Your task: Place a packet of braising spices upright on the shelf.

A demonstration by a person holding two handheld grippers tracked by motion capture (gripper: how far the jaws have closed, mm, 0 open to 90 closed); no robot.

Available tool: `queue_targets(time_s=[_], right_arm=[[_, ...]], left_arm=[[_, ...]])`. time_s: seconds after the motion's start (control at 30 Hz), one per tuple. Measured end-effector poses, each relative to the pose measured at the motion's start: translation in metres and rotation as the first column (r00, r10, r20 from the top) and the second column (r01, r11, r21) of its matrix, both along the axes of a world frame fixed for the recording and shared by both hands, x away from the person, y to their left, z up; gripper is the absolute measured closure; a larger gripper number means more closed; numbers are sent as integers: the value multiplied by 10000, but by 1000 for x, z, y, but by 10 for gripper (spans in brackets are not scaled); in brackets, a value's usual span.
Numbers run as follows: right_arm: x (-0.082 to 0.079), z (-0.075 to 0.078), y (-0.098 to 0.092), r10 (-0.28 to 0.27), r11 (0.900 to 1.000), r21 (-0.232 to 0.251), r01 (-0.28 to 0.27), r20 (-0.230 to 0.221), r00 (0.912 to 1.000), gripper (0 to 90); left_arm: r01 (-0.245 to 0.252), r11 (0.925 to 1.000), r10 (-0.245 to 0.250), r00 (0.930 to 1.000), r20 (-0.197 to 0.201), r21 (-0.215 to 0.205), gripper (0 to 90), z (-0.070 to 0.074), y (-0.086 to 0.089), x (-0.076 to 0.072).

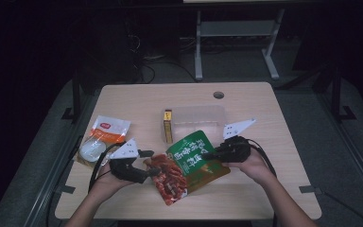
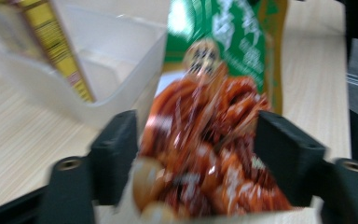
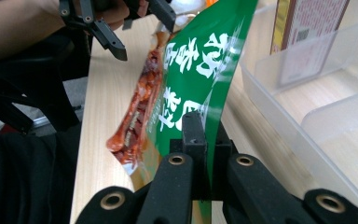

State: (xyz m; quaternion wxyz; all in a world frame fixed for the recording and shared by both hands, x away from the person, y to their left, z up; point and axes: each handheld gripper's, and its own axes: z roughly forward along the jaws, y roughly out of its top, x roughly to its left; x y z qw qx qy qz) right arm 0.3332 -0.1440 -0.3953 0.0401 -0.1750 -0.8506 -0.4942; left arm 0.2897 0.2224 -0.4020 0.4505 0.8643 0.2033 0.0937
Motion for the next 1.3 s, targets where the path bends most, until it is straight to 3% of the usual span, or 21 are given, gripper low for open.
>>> queue_targets(time_s=[0.23, 0.63, 0.83, 1.13, 1.3], right_arm=[[-3, 10, -10, -136, 9992, 391, 128, 202, 9997, 900], [-12, 42, -38, -722, 9929, 1010, 632, 878, 9935, 900], [-18, 53, -53, -1183, 9885, 1098, 1039, 1337, 9839, 900], [-21, 68, -72, -1776, 9790, 1299, 1572, 1650, 9702, 900], [-18, 78, -78, -2251, 9688, 1445, 2012, 1752, 9585, 900]], left_arm=[[-321, 9994, 327, 9986, -419, 158, 229, -15, 17, -11], [-319, 9989, 341, 9972, -659, 340, 229, -24, 17, -5], [-312, 9988, 337, 9972, -672, 376, 227, -24, 17, -5], [-377, 9987, 402, 9965, -738, 353, 223, -25, 19, -4], [-405, 9989, 421, 9961, -779, 219, 223, -25, 19, -4]])
